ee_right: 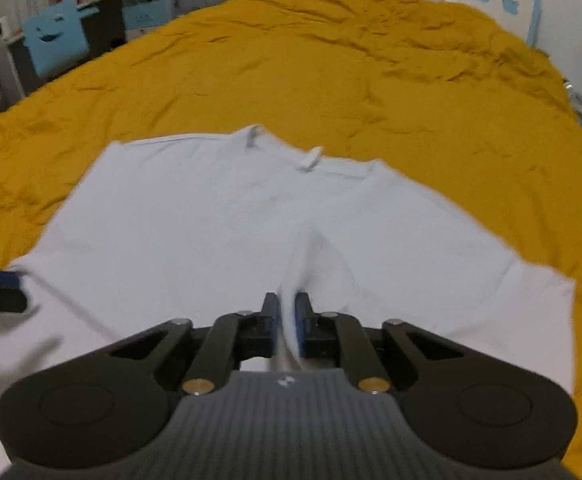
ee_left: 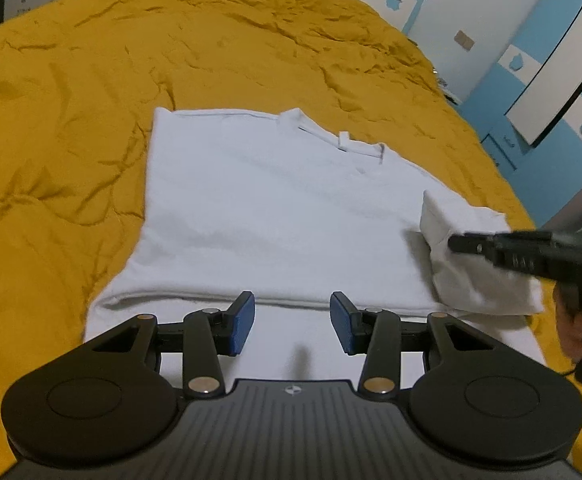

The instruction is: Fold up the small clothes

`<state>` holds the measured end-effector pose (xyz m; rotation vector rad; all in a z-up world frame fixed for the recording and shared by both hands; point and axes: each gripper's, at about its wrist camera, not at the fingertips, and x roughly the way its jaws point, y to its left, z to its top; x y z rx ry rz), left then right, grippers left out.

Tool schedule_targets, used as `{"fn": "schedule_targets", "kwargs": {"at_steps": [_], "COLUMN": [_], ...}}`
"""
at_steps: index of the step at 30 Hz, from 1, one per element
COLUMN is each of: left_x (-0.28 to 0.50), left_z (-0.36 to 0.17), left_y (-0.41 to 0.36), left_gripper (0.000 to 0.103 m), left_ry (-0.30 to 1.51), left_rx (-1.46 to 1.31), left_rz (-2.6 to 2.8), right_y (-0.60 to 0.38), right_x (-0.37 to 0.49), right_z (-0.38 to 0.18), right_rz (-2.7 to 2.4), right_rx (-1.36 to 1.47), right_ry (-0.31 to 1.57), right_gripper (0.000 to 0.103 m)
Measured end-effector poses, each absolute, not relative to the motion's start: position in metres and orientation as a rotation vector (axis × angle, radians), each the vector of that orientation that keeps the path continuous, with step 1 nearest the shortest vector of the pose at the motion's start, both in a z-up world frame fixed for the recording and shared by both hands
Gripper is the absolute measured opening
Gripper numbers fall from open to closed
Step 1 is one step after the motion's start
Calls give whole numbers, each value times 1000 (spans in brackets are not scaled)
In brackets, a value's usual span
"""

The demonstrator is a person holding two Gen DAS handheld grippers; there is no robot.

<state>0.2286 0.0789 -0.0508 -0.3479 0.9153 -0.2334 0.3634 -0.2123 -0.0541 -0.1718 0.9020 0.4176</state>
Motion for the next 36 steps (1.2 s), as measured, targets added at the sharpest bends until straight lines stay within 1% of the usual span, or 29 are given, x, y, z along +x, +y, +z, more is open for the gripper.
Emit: {"fn": "schedule_targets", "kwargs": {"at_steps": [4, 8, 9, 11, 12, 13, 15, 17, 19, 24, 28, 30, 31, 32, 36], "left_x": [224, 221, 220, 217, 216, 216, 216, 216, 221, 242, 258, 264, 263, 261, 249], "left_z": [-52, -52, -51, -49, -49, -48, -47, -50, -56, -84, -101, -106, -104, -100, -61], "left_y": [73, 63, 60, 55, 52, 48, 39, 28, 16, -7, -17, -20, -22, -23, -16], "left_gripper": [51, 51, 51, 54, 54, 56, 60, 64, 65, 65, 65, 49, 27, 9, 9], "left_ry": [907, 915, 914, 907, 910, 913, 918, 926, 940, 1014, 1008, 1012, 1010, 1003, 904], "left_rx": [-362, -360, -355, -330, -316, -303, -265, -231, -215, -260, -313, -351, -354, -349, -394], "left_rz": [-273, -310, -321, -346, -357, -369, -398, -422, -442, -457, -446, -454, -468, -476, -515], "right_y": [-207, -201, -201, -206, -209, -214, -224, -236, -249, -289, -315, -325, -331, -334, -335], "right_x": [318, 275, 268, 258, 253, 250, 242, 234, 226, 220, 213, 209, 207, 205, 203], "right_z": [-51, -70, -76, -83, -82, -80, -73, -65, -60, -61, -64, -65, -66, -66, -67], "right_rz": [571, 678, 683, 696, 690, 685, 668, 647, 600, 462, 402, 381, 377, 375, 381], "right_rx": [-217, -331, -344, -316, -291, -264, -207, -176, -152, -60, -30, -10, -1, 4, -8], "right_ry": [879, 934, 955, 989, 990, 991, 977, 954, 932, 938, 936, 938, 936, 934, 923], "right_gripper": [2, 4, 7, 8, 10, 19, 28, 30, 37, 38, 38, 38, 38, 38, 38]}}
